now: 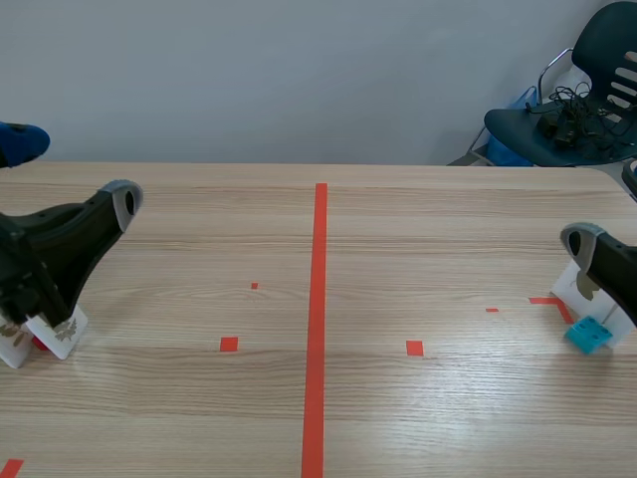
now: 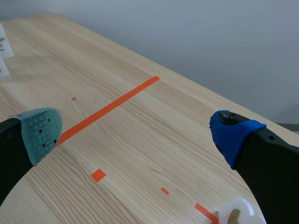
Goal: Do the leaf sorting experiment
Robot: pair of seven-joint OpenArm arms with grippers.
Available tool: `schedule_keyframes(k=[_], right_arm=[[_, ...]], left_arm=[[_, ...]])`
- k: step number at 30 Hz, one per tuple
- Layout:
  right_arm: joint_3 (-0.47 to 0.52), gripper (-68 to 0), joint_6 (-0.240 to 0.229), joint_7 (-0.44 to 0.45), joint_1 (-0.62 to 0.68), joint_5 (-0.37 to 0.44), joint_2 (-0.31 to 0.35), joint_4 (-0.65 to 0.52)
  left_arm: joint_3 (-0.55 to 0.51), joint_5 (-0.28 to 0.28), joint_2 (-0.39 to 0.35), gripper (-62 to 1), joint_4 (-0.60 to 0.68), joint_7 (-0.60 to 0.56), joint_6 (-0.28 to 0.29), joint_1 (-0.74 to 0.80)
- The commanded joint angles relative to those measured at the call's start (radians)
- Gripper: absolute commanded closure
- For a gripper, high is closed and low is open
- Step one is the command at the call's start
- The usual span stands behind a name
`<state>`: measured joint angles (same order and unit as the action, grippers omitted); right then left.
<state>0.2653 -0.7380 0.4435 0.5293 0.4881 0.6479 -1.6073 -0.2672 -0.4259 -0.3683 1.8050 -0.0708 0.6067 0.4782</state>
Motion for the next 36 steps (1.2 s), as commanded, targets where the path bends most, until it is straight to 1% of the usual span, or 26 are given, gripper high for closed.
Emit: schedule_keyframes(k=[1, 3, 7, 10, 25, 33, 36], right_arm=[[0.035, -67.9, -0.008, 0.014, -0.017, 0.018, 0.006, -0.002], [0.047, -67.9, -0.008, 0.014, -0.017, 0.018, 0.006, -0.002], [0.051, -67.9, -0.008, 0.006, -0.014, 0.018, 0.008, -0.002], [0.051, -67.9, -0.008, 0.006, -0.014, 0.018, 0.008, -0.002], [0.051, -67.9, -0.008, 0.006, -0.014, 0.017, 0.008, -0.002], [0.044, -67.9, -0.008, -0.055, -0.014, 0.013, 0.005, -0.002], [0.010, -67.9, -0.008, -0.061, -0.014, 0.011, 0.005, -0.002]], left_arm=[[-0.002, -0.035, 0.008, -62.3, 0.006, -0.003, 0.019, 0.024], [-0.002, -0.058, 0.007, -62.3, 0.043, 0.026, 0.049, 0.053], [-0.002, -0.058, 0.008, -62.3, 0.117, 0.069, 0.088, 0.100], [-0.002, -0.056, 0.007, -62.3, 0.151, 0.072, 0.089, 0.112], [-0.002, -0.053, 0.007, -62.3, 0.152, 0.072, 0.088, 0.111], [-0.002, -0.053, 0.007, -62.3, 0.151, 0.072, 0.088, 0.111], [-0.002, -0.053, 0.007, -62.3, 0.150, 0.072, 0.088, 0.111]])
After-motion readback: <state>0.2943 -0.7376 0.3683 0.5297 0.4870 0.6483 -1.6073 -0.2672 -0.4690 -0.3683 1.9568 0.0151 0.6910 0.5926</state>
